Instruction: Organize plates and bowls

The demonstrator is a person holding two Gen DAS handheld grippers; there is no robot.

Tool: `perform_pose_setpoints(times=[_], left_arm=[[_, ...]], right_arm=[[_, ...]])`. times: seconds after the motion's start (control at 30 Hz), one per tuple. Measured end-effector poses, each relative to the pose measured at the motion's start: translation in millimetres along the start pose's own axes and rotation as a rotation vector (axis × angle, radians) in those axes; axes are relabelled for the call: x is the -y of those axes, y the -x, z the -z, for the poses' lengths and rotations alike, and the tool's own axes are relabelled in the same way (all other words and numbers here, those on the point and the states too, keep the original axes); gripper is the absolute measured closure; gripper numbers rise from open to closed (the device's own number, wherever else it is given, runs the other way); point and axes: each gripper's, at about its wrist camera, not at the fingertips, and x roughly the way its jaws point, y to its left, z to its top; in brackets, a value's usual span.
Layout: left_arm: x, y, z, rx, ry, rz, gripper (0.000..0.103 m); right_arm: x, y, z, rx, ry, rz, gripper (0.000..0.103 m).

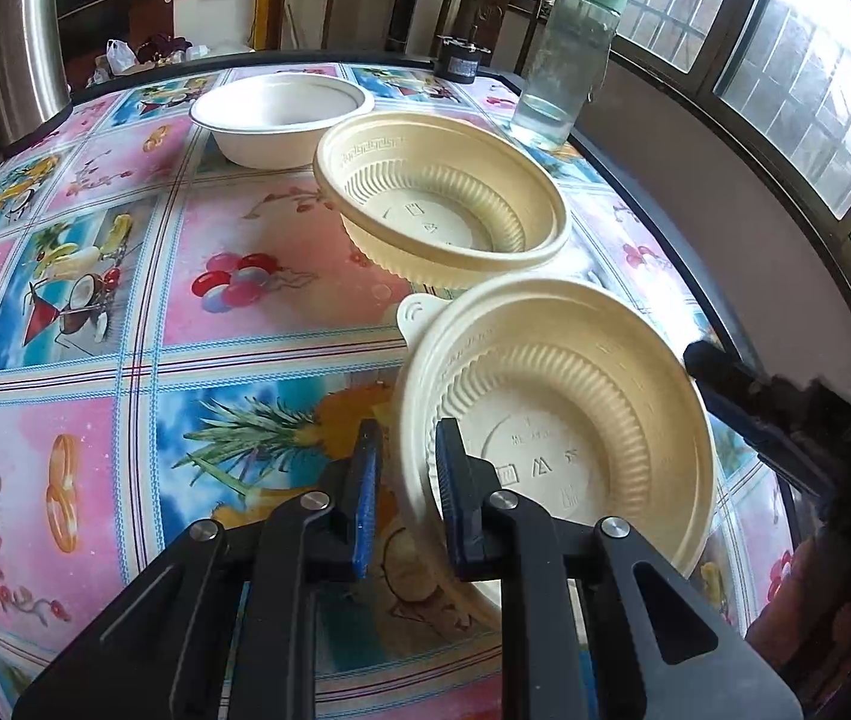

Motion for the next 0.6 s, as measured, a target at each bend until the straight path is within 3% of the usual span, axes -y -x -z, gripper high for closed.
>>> perform_pose_setpoints(times=[0.13, 0.23, 0.6], left_arm=[[-2, 0, 0, 0.0, 0.005, 0.0, 0.088], [-2, 0, -1, 0.0, 0.005, 0.01, 0.088], [-5, 2, -2, -0.001, 0.028, 0.04, 0.088]], right_arm=[[1, -12, 6, -0.08, -0.029, -0.046, 0.087], [1, -12, 8, -0.075, -0.037, -0.033, 0.091], [-30, -10, 22, 0.053, 0.134, 0.171, 0.09]])
